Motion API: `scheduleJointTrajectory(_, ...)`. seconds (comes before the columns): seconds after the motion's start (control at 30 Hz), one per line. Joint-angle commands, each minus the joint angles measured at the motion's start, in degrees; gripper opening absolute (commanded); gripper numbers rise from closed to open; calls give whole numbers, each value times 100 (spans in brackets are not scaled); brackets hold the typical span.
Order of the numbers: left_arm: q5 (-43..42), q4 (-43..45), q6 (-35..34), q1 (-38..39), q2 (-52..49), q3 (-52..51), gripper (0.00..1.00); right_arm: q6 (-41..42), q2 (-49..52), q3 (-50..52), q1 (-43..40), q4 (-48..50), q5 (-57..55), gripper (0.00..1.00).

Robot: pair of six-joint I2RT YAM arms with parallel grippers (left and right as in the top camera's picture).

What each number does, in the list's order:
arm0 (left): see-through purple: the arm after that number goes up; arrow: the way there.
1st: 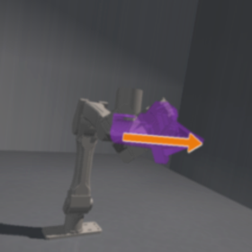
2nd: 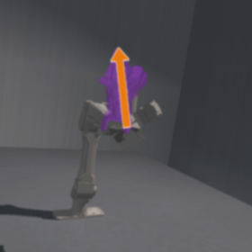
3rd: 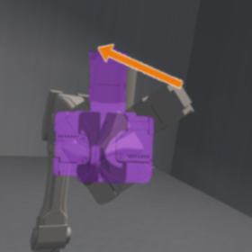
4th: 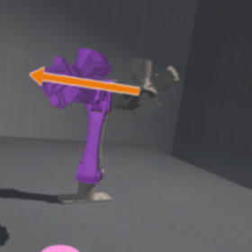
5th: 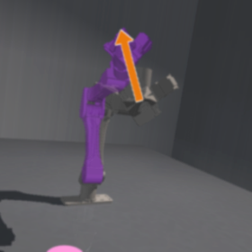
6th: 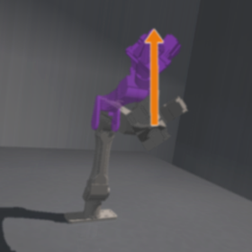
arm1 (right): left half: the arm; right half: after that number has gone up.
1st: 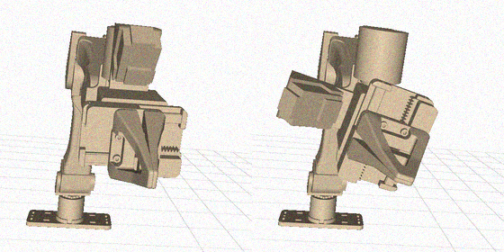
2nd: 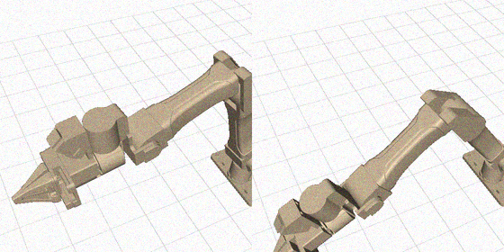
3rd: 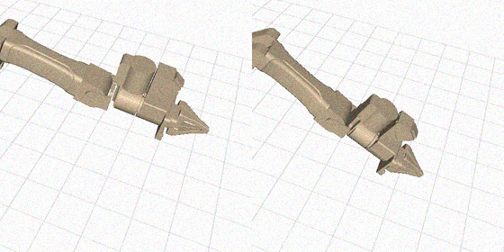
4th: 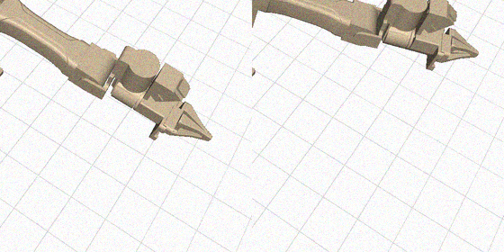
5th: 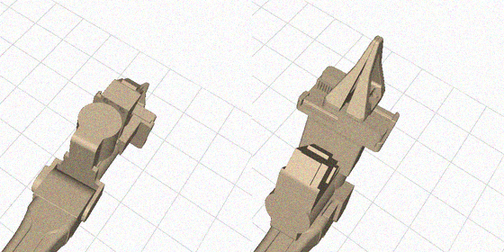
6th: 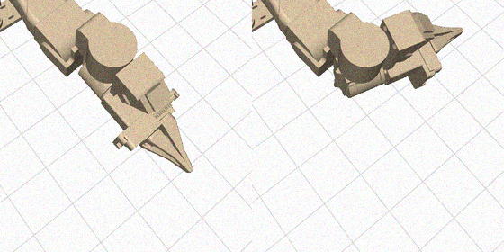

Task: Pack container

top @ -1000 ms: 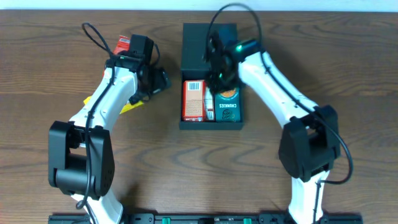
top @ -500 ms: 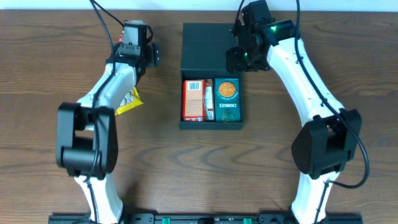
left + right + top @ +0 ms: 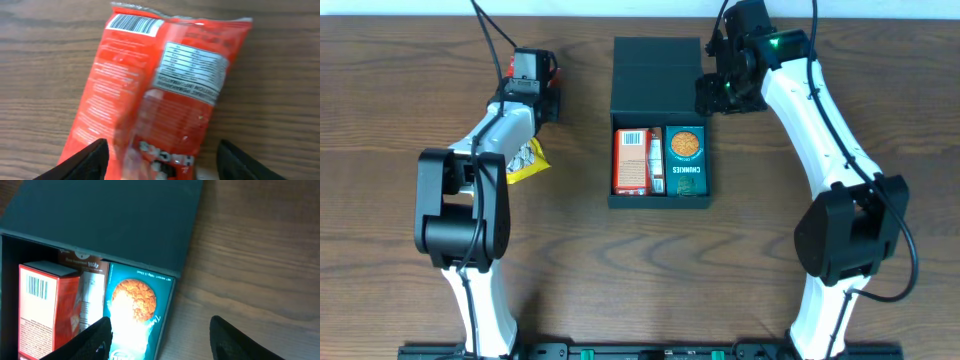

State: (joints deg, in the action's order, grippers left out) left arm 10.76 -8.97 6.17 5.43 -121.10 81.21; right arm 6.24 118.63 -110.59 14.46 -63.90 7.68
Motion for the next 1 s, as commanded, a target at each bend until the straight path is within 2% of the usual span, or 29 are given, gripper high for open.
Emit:
scheduleJointTrajectory(0.0,55,11,96,-37,-181,63,73,-52,-214,-85,-122,28,-15,63)
scheduleJointTrajectory(0.1,66,26,162,-44,-289,66,71,-52,-269,-85,-149,42,-15,63)
scheduleJointTrajectory(0.2,87,0,155,-66,-374,66,60,-52,-313,-85,-157,50,-15,63)
scheduleJointTrajectory(0.23,105,0,155,-70,-376,66,54,-52,-326,-85,-164,48,-15,63)
scheduleJointTrajectory(0.3,160,22,155,-70,-372,70,37,-52,-354,-87,-177,46,-15,63)
scheduleJointTrajectory(0.33,216,13,155,-70,-372,72,23,-52,-374,-87,-181,50,-15,63)
scheduleJointTrajectory(0.43,354,-24,153,-59,-343,72,6,-55,-431,-111,-221,44,-15,63)
scheduleJointTrajectory(0.67,780,-28,155,101,278,201,6,-55,-684,-118,-431,133,-17,64)
scheduleJointTrajectory(0.87,782,-339,133,566,1611,201,6,-52,-1084,-118,-960,267,-20,64)
scheduleJointTrajectory(0.97,782,-614,-422,874,2092,201,6,-33,-1261,-118,-1252,286,-17,64)
